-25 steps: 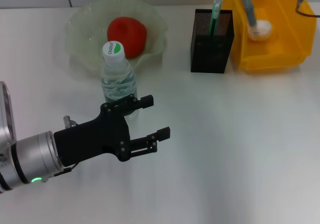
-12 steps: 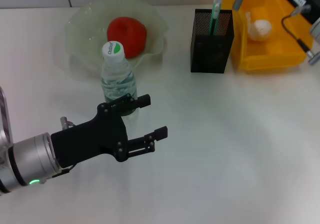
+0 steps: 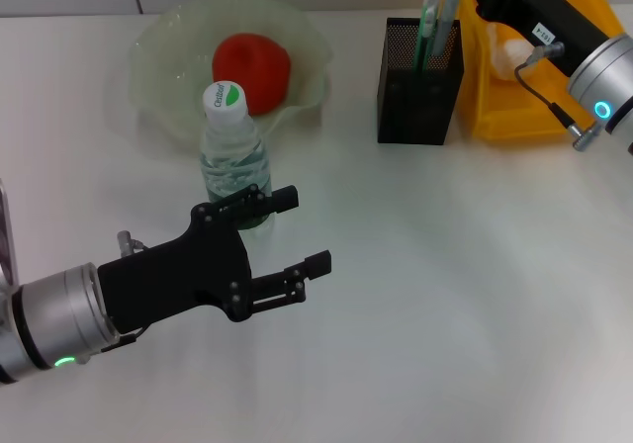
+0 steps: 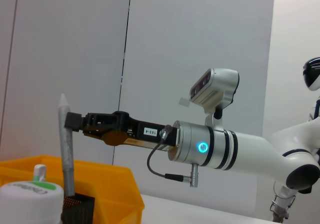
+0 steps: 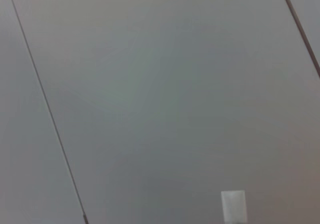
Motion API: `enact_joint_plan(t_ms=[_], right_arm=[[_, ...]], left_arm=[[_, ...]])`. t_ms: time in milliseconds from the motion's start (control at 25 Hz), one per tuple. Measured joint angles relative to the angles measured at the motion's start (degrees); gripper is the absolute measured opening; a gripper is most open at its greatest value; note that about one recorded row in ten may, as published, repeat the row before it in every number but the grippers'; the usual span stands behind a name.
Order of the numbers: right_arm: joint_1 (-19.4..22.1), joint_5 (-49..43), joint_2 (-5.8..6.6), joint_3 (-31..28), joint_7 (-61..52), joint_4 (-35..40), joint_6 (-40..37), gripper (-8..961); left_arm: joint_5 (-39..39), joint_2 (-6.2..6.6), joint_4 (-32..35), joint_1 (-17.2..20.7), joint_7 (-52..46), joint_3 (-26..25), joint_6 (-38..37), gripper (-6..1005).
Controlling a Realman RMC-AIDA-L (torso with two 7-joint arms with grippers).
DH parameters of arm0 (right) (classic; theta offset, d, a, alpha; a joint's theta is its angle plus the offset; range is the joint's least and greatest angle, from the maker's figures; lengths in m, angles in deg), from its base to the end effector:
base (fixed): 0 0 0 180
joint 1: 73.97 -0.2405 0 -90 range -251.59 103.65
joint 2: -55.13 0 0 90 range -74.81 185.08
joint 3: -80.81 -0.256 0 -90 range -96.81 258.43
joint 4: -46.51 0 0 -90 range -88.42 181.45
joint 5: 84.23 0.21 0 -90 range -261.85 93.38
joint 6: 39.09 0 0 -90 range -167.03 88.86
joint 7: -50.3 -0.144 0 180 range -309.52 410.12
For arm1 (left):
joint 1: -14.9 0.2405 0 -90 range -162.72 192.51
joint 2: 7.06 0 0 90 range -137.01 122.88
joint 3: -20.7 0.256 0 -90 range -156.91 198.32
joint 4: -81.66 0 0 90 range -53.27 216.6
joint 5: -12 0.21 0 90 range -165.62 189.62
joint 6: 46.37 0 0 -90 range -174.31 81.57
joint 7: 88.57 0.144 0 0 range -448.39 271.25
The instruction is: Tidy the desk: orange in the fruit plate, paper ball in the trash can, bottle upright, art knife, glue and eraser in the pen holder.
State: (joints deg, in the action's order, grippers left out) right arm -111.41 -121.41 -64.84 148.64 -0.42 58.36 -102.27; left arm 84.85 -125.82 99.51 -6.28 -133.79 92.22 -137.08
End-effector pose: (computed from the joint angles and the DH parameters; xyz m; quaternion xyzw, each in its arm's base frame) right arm 0.2356 0.4001 -0.0224 -0.7597 0.2901 0.4386 0.3826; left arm -0.2654 0.2556 -0.0572 -0.9062 -0.1140 -0.3799 0.1468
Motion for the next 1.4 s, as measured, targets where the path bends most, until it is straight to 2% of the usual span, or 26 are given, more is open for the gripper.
enact_joint_plan(t_ms=[360,600,680,720,760,800,840,880,920,960,1000,1040,1080,1120,1160,1240,1280,1320,1360,1400], right_arm=[[-0.3,0.1,-0.03,0.6,0.3,-0.6,-0.1,139],[0.1,0.1,0.01,0.6,0.2,-0.5,-2.0,307],[1.3,0.1,0.15,0.5,0.2,-0.1,-6.0,401],[3.6,-0.1,0.53,0.4,-0.1,1.3,-11.4,449],[3.6,-0.1,0.53,0.4,-0.1,1.3,-11.4,496],[6.9,-0.9,0.99,0.5,-2.2,4.3,-16.2,543],[6.9,-0.9,0.99,0.5,-2.2,4.3,-16.2,570],[9.1,-2.1,1.33,0.6,-4.0,6.4,-18.8,597],[14.5,-7.3,2.57,0.4,-9.4,11.7,-25.6,624],[14.5,-7.3,2.57,0.4,-9.4,11.7,-25.6,650],[16.4,-10.0,3.14,0.3,-11.0,13.5,-28.0,677],[18.8,-14.3,4.22,0.0,-13.1,16.0,-31.4,704],[20.3,-18.1,5.22,-0.3,-14.3,17.0,-34.1,714],[22.1,-26.2,7.15,-1.8,-15.5,17.4,-40.1,724],[22.1,-26.2,7.15,-1.8,-15.5,17.4,-40.1,733],[22.6,-34.7,8.42,-4.6,-15.4,15.9,-46.3,753],[22.7,-37.8,8.42,-6.0,-15.0,15.3,-47.5,753],[22.8,-43.2,8.06,-7.9,-14.5,15.0,-48.5,753],[22.8,-43.2,8.06,-7.9,-14.5,15.0,-48.5,753],[22.7,-45.8,7.62,-8.5,-14.5,15.0,-48.3,753]], left_arm=[[0.0,0.20,0.3,0.1,0.0,-0.1,-0.7,799],[0.0,0.23,0.5,0.1,-0.2,-1.2,-1.7,798],[0.0,0.34,0.5,0.2,-0.4,-1.7,-2.4,798],[0.0,0.47,0.5,0.3,-0.6,-2.2,-3.0,798],[0.0,0.47,0.5,0.3,-0.6,-2.2,-3.0,798],[0.0,0.58,0.5,0.5,-0.7,-2.6,-3.4,798],[0.0,0.75,0.5,0.7,-0.7,-2.9,-3.9,798],[0.0,0.75,0.5,0.7,-0.7,-2.9,-3.9,798],[0.2,0.97,0.6,0.8,-0.9,-3.0,-4.5,798],[0.2,0.97,0.6,0.8,-0.9,-3.0,-4.5,798],[0.7,2.32,0.9,1.0,-2.1,-2.8,-6.2,798],[0.7,2.32,0.9,1.0,-2.1,-2.8,-6.2,798],[0.8,3.31,1.1,1.2,-2.9,-2.7,-7.3,798],[0.8,3.31,1.1,1.2,-2.9,-2.7,-7.3,798],[0.8,3.31,1.1,1.2,-2.9,-2.7,-7.3,798],[0.8,3.31,1.1,1.2,-2.9,-2.7,-7.3,798],[1.0,4.46,1.4,1.4,-3.7,-2.8,-8.7,798],[1.0,4.46,1.4,1.4,-3.7,-2.8,-8.7,798],[1.0,4.46,1.4,1.4,-3.7,-2.8,-8.7,798],[4.6,6.40,4.1,1.5,-7.7,-3.0,-11.4,798]])
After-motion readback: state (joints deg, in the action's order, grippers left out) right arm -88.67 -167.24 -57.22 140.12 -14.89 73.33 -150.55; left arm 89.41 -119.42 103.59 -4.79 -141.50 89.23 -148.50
